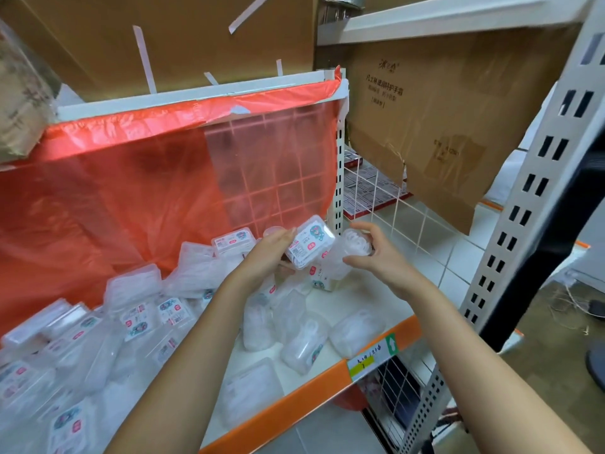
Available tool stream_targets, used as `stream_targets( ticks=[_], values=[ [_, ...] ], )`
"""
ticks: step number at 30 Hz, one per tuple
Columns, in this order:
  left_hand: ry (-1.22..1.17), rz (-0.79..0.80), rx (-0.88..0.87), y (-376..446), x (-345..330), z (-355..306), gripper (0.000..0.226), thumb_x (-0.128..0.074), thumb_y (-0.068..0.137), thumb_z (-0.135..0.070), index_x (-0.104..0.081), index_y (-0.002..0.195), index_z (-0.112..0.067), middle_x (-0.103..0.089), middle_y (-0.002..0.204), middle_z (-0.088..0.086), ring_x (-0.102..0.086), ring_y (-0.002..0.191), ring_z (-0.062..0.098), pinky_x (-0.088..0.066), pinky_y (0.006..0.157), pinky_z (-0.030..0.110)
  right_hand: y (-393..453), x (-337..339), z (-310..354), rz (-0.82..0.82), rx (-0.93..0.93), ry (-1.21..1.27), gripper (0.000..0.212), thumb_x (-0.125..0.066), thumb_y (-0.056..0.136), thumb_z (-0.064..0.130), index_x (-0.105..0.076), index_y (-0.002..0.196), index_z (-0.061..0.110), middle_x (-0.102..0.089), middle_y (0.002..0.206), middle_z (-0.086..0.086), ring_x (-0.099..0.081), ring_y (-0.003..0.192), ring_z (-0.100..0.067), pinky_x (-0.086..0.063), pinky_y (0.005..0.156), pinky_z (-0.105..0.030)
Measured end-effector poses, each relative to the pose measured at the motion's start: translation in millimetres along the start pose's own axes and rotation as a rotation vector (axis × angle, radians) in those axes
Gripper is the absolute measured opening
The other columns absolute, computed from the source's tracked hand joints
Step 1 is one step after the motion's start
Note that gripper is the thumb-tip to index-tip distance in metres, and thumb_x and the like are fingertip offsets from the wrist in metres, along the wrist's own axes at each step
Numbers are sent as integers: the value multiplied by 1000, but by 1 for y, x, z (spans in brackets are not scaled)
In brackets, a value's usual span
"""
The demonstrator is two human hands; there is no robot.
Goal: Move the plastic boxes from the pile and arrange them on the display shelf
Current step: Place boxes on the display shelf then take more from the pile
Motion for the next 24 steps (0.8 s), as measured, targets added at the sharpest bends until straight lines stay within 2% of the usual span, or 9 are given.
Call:
stream_targets(
  ticks=[3, 6, 9, 12, 15, 17, 20, 22, 24],
  values=[
    [70, 23, -24, 2, -1, 0, 22, -45, 98, -39, -59, 86, -28, -60, 81, -11, -53, 75, 8, -40, 71, 25, 1, 0, -2, -4, -12, 58, 63, -72, 79, 6, -38, 127, 30, -53, 118, 2, -58, 92, -7, -47, 79, -18],
    [65, 57, 1, 4, -1, 2, 10, -54, 95, -32, -59, 90, -25, -60, 84, -13, -54, 79, 9, -40, 72, 26, 4, 1, -2, -7, -12, 91, 55, -71, 80, 3, -42, 123, 23, -54, 107, 5, -56, 82, -1, -46, 67, -11],
    [-21, 113, 31, 3, -3, 2, 21, -57, 92, -20, -54, 113, -19, -70, 100, -4, -65, 88, 12, -44, 72, 24, 7, -1, 1, -14, 7, 126, 50, -73, 77, 3, -48, 117, 22, -56, 106, 4, -57, 87, -5, -49, 73, -18],
    [-129, 147, 32, 1, -3, 0, 33, -59, 91, -8, -49, 118, -24, -69, 111, 5, -68, 96, 16, -50, 71, 22, 12, -4, 1, -29, -1, 160, 45, -77, 75, 10, -51, 110, 23, -58, 103, 2, -60, 87, -12, -50, 80, -35],
    [-258, 173, 21, 0, -5, -2, 42, -58, 89, 3, -47, 116, -27, -68, 110, 4, -68, 93, 15, -54, 69, 23, 16, -9, 0, -28, -16, 155, 44, -82, 69, 22, -54, 102, 30, -61, 108, -3, -63, 94, -22, -48, 69, -30],
    [-309, 191, 8, 1, -5, -2, 49, -56, 87, 8, -45, 119, -27, -66, 110, 6, -67, 94, 17, -57, 71, 27, 18, -13, 3, -13, -11, 153, 43, -83, 69, 21, -53, 98, 30, -60, 113, -7, -63, 95, -26, -45, 64, -25],
    [-409, 189, -16, 2, -2, -2, 63, -57, 83, 14, -44, 121, -34, -64, 113, 5, -67, 98, 19, -57, 71, 30, 22, -16, 7, -8, -15, 167, 43, -83, 68, 22, -53, 95, 35, -58, 118, -10, -62, 93, -28, -45, 66, -33],
    [-458, 179, -19, 4, 1, -1, 61, -58, 82, 11, -46, 119, -37, -65, 114, 5, -67, 99, 19, -57, 70, 29, 24, -19, 10, -6, -24, 183, 42, -83, 64, 28, -54, 92, 41, -58, 117, -10, -63, 90, -31, -44, 60, -34],
    [-456, 169, -10, 5, 4, -1, 52, -58, 85, 3, -46, 119, -34, -64, 114, 5, -66, 99, 18, -57, 70, 28, 27, -21, 10, -2, -51, 210, 43, -81, 71, 25, -51, 96, 41, -57, 115, -11, -62, 85, -30, -42, 53, -29]
  ],
)
Point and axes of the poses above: each hand's wrist, its own y-axis towards the middle knuckle, its own x-axis out of the back of the hand, z = x × y, the point moved 4 cm from there along y, towards the middle knuckle
